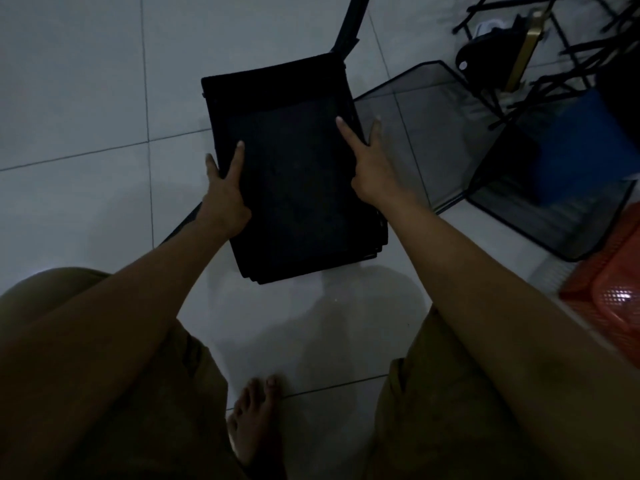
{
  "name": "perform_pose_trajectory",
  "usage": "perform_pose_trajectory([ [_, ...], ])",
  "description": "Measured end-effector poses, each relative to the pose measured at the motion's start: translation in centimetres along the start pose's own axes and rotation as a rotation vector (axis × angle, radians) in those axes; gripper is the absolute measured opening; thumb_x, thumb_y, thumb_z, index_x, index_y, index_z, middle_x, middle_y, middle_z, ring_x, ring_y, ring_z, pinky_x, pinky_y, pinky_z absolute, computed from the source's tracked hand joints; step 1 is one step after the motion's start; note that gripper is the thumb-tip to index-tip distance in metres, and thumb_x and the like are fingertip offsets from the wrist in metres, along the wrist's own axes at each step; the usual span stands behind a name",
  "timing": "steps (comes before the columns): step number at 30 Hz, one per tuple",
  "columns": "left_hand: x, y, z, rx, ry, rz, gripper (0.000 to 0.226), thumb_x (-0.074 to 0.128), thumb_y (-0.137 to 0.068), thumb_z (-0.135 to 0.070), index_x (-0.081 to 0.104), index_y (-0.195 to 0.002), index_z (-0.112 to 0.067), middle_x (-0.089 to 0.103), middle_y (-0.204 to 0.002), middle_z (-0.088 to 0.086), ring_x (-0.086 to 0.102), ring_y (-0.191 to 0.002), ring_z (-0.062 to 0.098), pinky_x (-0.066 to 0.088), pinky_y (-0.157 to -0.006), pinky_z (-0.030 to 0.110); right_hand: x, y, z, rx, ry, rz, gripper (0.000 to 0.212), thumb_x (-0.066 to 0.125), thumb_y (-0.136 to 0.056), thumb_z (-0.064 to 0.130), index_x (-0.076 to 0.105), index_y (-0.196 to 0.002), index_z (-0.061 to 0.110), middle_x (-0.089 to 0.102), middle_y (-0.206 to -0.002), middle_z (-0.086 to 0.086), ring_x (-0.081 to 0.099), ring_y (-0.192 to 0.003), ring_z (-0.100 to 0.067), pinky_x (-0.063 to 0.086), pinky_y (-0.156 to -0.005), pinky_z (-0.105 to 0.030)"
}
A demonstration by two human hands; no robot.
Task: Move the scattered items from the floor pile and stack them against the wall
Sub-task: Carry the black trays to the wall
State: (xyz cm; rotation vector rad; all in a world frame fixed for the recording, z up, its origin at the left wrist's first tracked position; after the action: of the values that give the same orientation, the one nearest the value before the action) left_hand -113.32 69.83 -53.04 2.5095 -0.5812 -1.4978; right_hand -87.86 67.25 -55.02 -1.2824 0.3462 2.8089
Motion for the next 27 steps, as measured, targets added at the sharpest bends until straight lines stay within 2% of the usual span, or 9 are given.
perform_pose_trajectory([
  [3,0.1,0.2,-1.0,-0.066,0.004,-0.03,0.105,0.063,-0.086,0.006,-0.008,-0.151,-0.036,-0.023,-0.155,0.021,0.044,-0.127,0.042,0.044,-0.093,0.036,-0.1,0.4,0.4,-0.033,0.044,-0.004,0.11,0.054,-0.082,-0.023,0.003,-0.152,0.044,-0.025,-0.157,-0.019,0.039,-0.133,-0.034,0.056,-0.084,-0.034],
  [6,0.3,0.1,-0.7,-0.065,-0.047,-0.071,0.104,0.062,-0.086,0.004,-0.006,-0.151,-0.039,-0.021,-0.157,0.018,0.056,-0.108,0.043,0.045,-0.075,0.036,-0.2,1.3,0.5,-0.021,0.052,0.01,0.104,0.053,-0.084,-0.02,0.005,-0.153,0.041,-0.023,-0.157,-0.022,0.038,-0.134,-0.037,0.054,-0.09,-0.036],
  [9,0.1,0.2,-0.8,-0.034,-0.074,-0.089,0.103,0.06,-0.084,0.006,-0.003,-0.151,-0.042,-0.018,-0.158,0.016,0.055,-0.11,0.043,0.047,-0.073,0.038,-0.2,2.3,0.5,-0.014,0.031,0.014,0.1,0.053,-0.085,-0.019,0.008,-0.154,0.038,-0.02,-0.158,-0.023,0.023,-0.143,-0.036,0.046,-0.103,-0.038],
  [13,-0.7,0.7,-2.0,-0.019,-0.053,-0.072,0.1,0.058,-0.084,0.007,0.001,-0.152,-0.041,-0.014,-0.159,0.016,0.057,-0.107,0.044,0.047,-0.07,0.036,-1.4,3.5,1.0,0.027,-0.017,0.006,0.1,0.052,-0.085,-0.02,0.011,-0.153,0.041,-0.018,-0.159,-0.021,0.025,-0.143,-0.035,0.043,-0.106,-0.039],
  [15,-1.7,1.6,-2.7,-0.005,-0.012,-0.053,0.099,0.057,-0.085,0.007,0.001,-0.152,-0.04,-0.013,-0.159,0.016,0.056,-0.11,0.043,0.047,-0.072,0.035,-2.5,4.7,1.7,0.067,-0.063,0.025,0.101,0.051,-0.085,-0.02,0.01,-0.152,0.044,-0.018,-0.159,-0.019,0.018,-0.146,-0.032,0.039,-0.109,-0.034],
  [18,-4.0,4.2,-3.8,0.027,0.028,-0.029,0.101,0.056,-0.083,0.011,0.002,-0.152,-0.039,-0.013,-0.159,0.017,0.06,-0.095,0.04,0.054,-0.07,0.039,-4.7,7.5,3.9,0.106,-0.138,0.026,0.103,0.051,-0.085,-0.021,0.008,-0.153,0.043,-0.017,-0.159,-0.02,0.005,-0.149,-0.029,0.033,-0.114,-0.035],
  [20,-6.3,6.4,-4.9,0.036,0.016,-0.007,0.102,0.056,-0.082,0.012,0.003,-0.152,-0.04,-0.012,-0.159,0.016,0.061,-0.085,0.038,0.055,-0.064,0.041,-6.8,9.8,5.7,0.126,-0.16,0.013,0.102,0.052,-0.085,-0.02,0.008,-0.154,0.041,-0.017,-0.158,-0.023,0.008,-0.147,-0.029,0.033,-0.11,-0.028],
  [24,-12.1,11.4,-9.3,0.03,-0.008,0.038,0.098,0.055,-0.086,0.008,0.003,-0.151,-0.044,-0.013,-0.16,0.009,0.059,-0.086,0.033,0.049,-0.06,0.033,-12.1,14.9,10.2,0.164,-0.209,0.034,0.101,0.05,-0.085,-0.022,0.008,-0.154,0.039,-0.02,-0.158,-0.021,0.003,-0.147,-0.021,0.034,-0.105,-0.017],
  [27,-16.7,15.2,-13.1,0.078,-0.027,0.092,0.101,0.052,-0.082,0.016,0.007,-0.152,-0.042,-0.013,-0.16,0.007,0.059,-0.098,0.037,0.054,-0.058,0.038,-17.1,18.8,13.9,0.208,-0.227,0.07,0.105,0.048,-0.083,-0.024,0.008,-0.153,0.042,-0.024,-0.158,-0.018,0.019,-0.146,-0.031,0.041,-0.077,-0.001],
])
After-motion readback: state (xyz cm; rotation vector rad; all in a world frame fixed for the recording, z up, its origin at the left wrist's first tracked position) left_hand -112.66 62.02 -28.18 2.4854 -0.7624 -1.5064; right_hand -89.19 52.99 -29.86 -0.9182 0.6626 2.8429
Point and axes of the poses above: each hand's wrist, its own y-axis away from the middle knuckle, its own x-axis out of the palm, z = x × y, the point moved 5 cm from there along -y, towards the middle knuckle
